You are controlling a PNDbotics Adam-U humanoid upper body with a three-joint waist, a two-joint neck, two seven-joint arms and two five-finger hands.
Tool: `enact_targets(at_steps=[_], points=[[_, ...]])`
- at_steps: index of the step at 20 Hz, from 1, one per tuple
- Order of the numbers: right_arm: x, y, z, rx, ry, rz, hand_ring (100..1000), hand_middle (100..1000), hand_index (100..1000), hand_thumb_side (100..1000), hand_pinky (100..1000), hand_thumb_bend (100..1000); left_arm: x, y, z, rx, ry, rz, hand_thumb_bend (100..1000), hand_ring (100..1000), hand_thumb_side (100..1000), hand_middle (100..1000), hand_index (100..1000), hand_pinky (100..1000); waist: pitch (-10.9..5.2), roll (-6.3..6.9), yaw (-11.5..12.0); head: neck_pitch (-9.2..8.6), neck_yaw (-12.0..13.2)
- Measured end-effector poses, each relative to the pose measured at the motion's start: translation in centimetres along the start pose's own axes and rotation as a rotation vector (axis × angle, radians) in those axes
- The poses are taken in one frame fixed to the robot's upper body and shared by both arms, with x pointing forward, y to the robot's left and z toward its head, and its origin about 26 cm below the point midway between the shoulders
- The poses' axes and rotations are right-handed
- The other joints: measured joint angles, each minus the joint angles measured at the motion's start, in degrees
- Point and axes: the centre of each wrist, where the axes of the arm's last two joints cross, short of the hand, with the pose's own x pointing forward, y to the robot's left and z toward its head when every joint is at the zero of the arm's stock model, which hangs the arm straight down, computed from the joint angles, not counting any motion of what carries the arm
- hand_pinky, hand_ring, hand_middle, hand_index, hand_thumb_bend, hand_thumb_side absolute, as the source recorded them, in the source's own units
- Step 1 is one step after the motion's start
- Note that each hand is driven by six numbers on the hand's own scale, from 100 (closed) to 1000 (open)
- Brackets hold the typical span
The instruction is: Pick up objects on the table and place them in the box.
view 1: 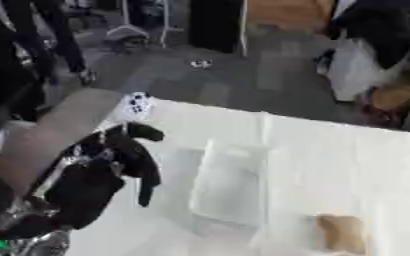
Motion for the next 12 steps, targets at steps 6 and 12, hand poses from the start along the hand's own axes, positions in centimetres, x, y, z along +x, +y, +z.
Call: enact_targets(at_steps=[6, 12], points=[[0.02, -0.03, -0.01, -0.001, 0.001, 0.004, 476, 506, 552, 1000, 280, 100, 0.0, 0.0, 0.01, 0.001, 0.001, 0.0, 560, 563, 869, 780, 734, 311, 0.0, 0.02, -0.1, 1.18, -1.1], [0.32, -0.49, 0.12, -0.033, 0.057, 0.064, 467, 516, 576, 1000, 235, 100, -0.04, -0.02, 0.12, 0.003, 0.003, 0.001, 560, 564, 869, 780, 734, 311, 0.0, 0.02, 0.1, 6.1, -6.3]])
